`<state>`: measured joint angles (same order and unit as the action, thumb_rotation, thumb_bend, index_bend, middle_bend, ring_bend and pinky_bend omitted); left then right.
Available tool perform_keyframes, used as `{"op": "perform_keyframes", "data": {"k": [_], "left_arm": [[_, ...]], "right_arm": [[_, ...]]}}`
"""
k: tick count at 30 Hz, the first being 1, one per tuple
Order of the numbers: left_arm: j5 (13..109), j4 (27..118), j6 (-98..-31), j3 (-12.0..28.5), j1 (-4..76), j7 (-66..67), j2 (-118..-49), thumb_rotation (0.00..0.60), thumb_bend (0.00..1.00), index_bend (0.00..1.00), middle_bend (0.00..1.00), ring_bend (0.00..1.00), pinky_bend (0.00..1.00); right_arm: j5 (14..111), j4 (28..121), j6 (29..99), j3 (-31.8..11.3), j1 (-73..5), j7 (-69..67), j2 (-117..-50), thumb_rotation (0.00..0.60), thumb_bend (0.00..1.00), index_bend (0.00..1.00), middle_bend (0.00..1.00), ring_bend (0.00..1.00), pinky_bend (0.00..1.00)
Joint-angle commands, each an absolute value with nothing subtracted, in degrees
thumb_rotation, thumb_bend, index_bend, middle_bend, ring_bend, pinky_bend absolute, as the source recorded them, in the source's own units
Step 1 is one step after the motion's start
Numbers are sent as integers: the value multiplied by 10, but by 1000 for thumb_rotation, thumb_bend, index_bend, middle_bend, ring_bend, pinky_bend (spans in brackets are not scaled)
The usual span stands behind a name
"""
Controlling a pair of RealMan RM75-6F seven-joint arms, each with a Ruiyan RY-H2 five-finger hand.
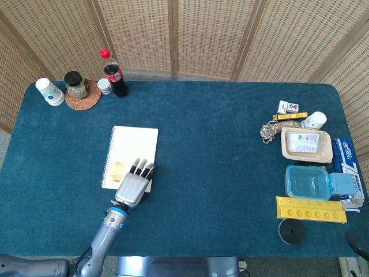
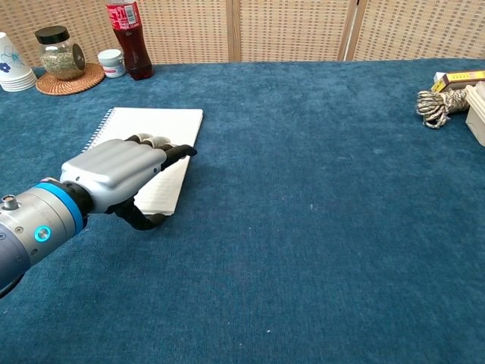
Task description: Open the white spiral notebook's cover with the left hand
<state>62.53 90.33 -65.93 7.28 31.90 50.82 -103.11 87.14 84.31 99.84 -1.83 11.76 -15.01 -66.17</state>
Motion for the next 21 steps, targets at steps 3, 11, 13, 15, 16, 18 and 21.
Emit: {"op": "perform_keyframes", "data": {"k": [3,11,13,15,16,18,21], "left_arm": [[626,887,-669,74,322,498,-1042,600,302,128,161,55,53],[643,882,-689,77,324,472,-1050,600,316,130,179,78,84],[648,883,-694,75,322,467,-1050,600,323,130,183,81,88],[653,882,-701,74,321,465,-1048,600,324,130,184,81,88],[653,881,-702,74,320,464,-1048,600,324,129,184,81,89],[653,880,-704,74,319,461,-1047,600,324,129,185,81,92],[649,876,-703,77,319,455,-1046,600,324,130,185,81,100]], "right_arm": [[871,841,999,-20,119,-152,-661,600,261,140,213,114,179],[870,840,1002,-22,123,-153,-661,600,261,139,213,114,180],[870,840,1002,-22,123,-153,-661,600,261,138,213,114,180],[871,840,1003,-23,124,-153,-661,600,260,138,213,114,179],[871,840,1003,-23,124,-153,-661,600,260,138,213,114,179],[872,841,1003,-23,124,-153,-661,600,260,138,213,114,180],[872,841,1005,-23,125,-153,-661,600,260,138,213,114,179]]}}
